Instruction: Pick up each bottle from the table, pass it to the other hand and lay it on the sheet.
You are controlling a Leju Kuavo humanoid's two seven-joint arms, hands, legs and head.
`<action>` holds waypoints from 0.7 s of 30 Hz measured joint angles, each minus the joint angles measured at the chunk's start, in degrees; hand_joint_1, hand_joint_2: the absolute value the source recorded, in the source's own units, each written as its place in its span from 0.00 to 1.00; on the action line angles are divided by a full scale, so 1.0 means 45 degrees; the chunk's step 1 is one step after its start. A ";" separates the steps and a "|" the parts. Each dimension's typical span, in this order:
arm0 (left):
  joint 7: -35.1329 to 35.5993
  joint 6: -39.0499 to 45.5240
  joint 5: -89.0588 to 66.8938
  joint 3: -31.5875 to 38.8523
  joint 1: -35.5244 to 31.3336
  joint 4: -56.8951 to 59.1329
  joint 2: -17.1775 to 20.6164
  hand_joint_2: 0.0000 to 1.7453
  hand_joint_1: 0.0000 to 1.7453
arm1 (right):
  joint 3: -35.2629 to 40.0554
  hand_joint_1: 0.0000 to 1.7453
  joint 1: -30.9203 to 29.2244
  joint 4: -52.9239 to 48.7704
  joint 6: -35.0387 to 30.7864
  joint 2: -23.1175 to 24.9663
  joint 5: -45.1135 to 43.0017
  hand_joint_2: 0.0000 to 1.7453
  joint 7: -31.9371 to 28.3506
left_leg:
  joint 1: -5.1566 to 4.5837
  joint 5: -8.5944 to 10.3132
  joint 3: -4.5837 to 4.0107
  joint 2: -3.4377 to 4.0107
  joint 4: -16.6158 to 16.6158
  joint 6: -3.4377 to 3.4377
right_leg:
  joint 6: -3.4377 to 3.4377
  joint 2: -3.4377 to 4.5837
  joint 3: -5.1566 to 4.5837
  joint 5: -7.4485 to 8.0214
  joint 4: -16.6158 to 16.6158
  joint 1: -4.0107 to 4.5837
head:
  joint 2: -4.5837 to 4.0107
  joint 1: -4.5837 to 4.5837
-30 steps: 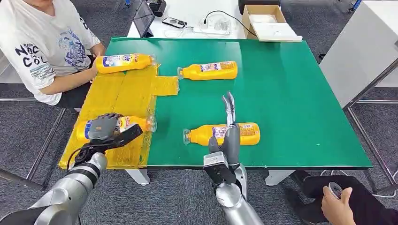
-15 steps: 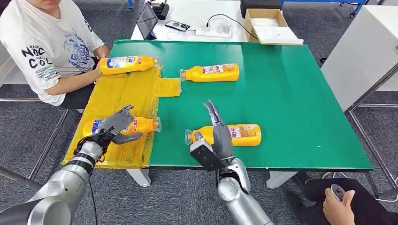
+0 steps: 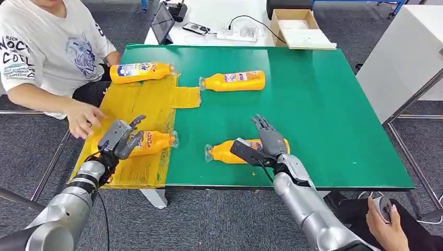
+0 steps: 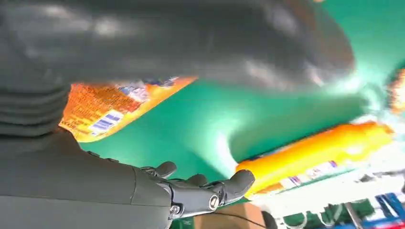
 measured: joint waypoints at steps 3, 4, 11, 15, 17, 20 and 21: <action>-0.0869 0.1724 0.1637 0.0268 0.0421 -0.0390 -0.0468 1.00 0.00 | 0.0058 0.00 -0.0285 0.0316 0.0719 -0.0257 0.0379 1.00 0.0320 | 0.0000 0.0001 -0.0019 0.0000 0.0003 0.0002 | 0.0001 0.0000 -0.0021 0.0003 0.0000 0.0000 | 0.0000 0.0005; -0.1061 0.2190 0.2210 0.0350 0.0560 -0.0572 -0.0670 1.00 0.00 | 0.0087 0.00 -0.0380 0.0460 0.0984 -0.0310 0.0446 1.00 0.0344 | 0.0000 0.0003 -0.0034 0.0004 0.0005 0.0003 | 0.0003 0.0001 -0.0036 0.0008 0.0000 0.0000 | 0.0000 0.0000; -0.1300 0.5031 0.4934 -0.0229 0.2014 -0.2863 -0.1750 1.00 0.00 | 0.0394 0.00 -0.0921 0.1443 0.2292 -0.0592 0.0325 1.00 0.0004 | 0.0000 0.0006 -0.0104 0.0034 0.0015 0.0007 | 0.0007 0.0004 -0.0108 0.0012 0.0000 0.0001 | 0.0000 0.0000; -0.1310 0.6269 0.5331 -0.1356 0.2684 -0.4106 -0.1910 1.00 0.00 | 0.0607 0.00 -0.1275 0.1744 0.3035 -0.0811 -0.0108 1.00 -0.0569 | 0.0002 0.0001 -0.0116 0.0040 0.0015 0.0007 | 0.0008 0.0006 -0.0120 0.0007 0.0000 0.0002 | 0.0000 0.0000; -0.1310 0.6599 0.5594 -0.1851 0.2895 -0.4577 -0.1949 1.00 0.00 | 0.0699 0.00 -0.1367 0.1807 0.3293 -0.0913 -0.0268 1.00 -0.0754 | 0.0002 0.0001 -0.0121 0.0037 0.0015 0.0006 | 0.0008 0.0005 -0.0125 0.0006 0.0000 0.0001 | 0.0000 0.0005; -0.1310 0.7036 0.5866 -0.2653 0.3148 -0.5232 -0.1983 1.00 0.00 | 0.0899 0.00 -0.1493 0.1826 0.3720 -0.1131 -0.0521 1.00 -0.1011 | 0.0001 0.0001 -0.0122 0.0033 0.0015 0.0007 | 0.0008 0.0005 -0.0125 0.0006 -0.0002 0.0000 | 0.0000 0.0000; -0.1310 0.7104 0.5909 -0.2837 0.3195 -0.5378 -0.1993 1.00 0.00 | 0.0937 0.00 -0.1525 0.1826 0.3793 -0.1190 -0.0569 1.00 -0.1040 | 0.0001 0.0001 -0.0122 0.0027 0.0015 0.0008 | 0.0008 0.0003 -0.0121 0.0006 -0.0002 0.0000 | 0.0000 0.0000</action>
